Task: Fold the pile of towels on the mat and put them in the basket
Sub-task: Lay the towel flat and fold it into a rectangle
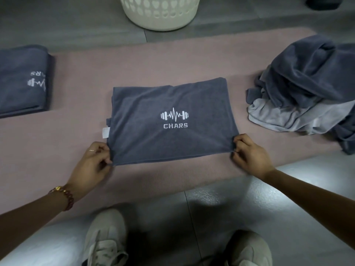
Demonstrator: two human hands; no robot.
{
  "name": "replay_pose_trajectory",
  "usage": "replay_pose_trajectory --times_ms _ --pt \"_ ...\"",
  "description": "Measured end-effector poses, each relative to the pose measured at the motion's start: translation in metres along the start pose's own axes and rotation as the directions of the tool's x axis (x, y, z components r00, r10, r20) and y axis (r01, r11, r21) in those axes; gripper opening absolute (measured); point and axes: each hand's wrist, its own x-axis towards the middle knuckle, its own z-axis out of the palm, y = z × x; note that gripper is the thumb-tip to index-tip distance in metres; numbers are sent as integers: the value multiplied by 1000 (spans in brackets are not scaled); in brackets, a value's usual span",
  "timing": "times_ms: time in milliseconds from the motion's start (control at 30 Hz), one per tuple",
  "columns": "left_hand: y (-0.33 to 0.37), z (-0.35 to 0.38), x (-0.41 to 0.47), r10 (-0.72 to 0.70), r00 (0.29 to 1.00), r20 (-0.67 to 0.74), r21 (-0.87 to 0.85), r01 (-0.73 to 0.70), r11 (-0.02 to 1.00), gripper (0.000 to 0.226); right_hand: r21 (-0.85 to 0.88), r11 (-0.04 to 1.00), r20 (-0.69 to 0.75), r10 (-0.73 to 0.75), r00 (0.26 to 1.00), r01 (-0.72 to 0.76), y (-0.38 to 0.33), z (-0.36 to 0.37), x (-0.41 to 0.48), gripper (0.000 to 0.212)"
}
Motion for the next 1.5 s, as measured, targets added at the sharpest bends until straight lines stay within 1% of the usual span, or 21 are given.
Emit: replay_pose_trajectory --times_ms 100,167,200,267,300,367,467,533,633,700,767,867,967,1067,1133,1167,1267,1333,1367,1433,1500 --pt "1 4 -6 -76 997 -17 -33 76 997 21 133 987 -10 88 996 -86 2 2 -2 26" --pt "6 8 -5 -160 985 -59 -54 157 986 21 260 947 -58 211 976 -190 -3 5 -1 15" --pt "6 10 -2 -208 974 -94 -66 203 977 22 312 910 -82 310 947 -271 -6 8 0 8" --pt "5 14 6 -303 941 -151 -67 296 953 26 389 791 -63 534 843 -472 -12 12 6 18" --pt "3 14 10 -348 925 -150 -74 341 937 28 427 728 -27 603 797 -537 -14 14 10 24" --pt "-1 17 12 -419 898 -132 -111 406 907 31 513 632 48 654 755 -580 -16 16 18 32" --pt "-1 21 12 -455 882 -127 -184 429 884 35 564 548 135 677 724 -618 -18 16 25 37" --pt "5 22 12 -455 881 -129 -234 419 877 34 558 533 154 687 710 -636 -21 16 26 37" --pt "12 21 11 -439 887 -143 -253 396 883 32 607 518 144 674 725 -602 -24 16 24 34" --pt "13 21 10 -427 888 -169 -260 378 889 35 637 529 114 655 747 -561 -25 13 21 30" --pt "16 21 9 -401 894 -198 -257 348 902 37 639 572 66 625 778 -514 -29 7 20 25" --pt "26 19 8 -320 909 -267 -169 283 944 39 670 591 15 593 805 -448 -34 -1 24 19" --pt "30 14 12 -224 932 -284 -142 191 971 36 749 491 35 641 767 -444 -35 -11 31 6" --pt "31 4 20 -242 943 -228 -234 188 954 34 822 358 105 670 735 -443 -34 -23 40 7" --pt "30 -3 27 -288 945 -152 -326 228 918 41 859 277 163 649 743 -430 -33 -30 45 5" --pt "30 -7 30 -287 951 -119 -336 233 913 48 873 246 190 623 759 -421 -33 -34 48 7" --pt "31 -17 37 -164 982 -97 -207 141 968 61 899 172 264 522 811 -403 -37 -43 55 17" --pt "32 -21 41 -90 990 -104 -139 75 987 63 886 220 264 486 833 -409 -37 -44 59 28" --pt "31 -22 42 -92 990 -104 -142 77 987 62 872 264 250 484 839 -413 -35 -44 61 31" --pt "31 -24 48 -136 984 -114 -193 112 975 56 845 339 215 493 843 -414 -31 -43 64 27" --pt "29 -24 55 -177 974 -142 -240 140 961 40 830 388 174 504 846 -402 -26 -44 69 19"
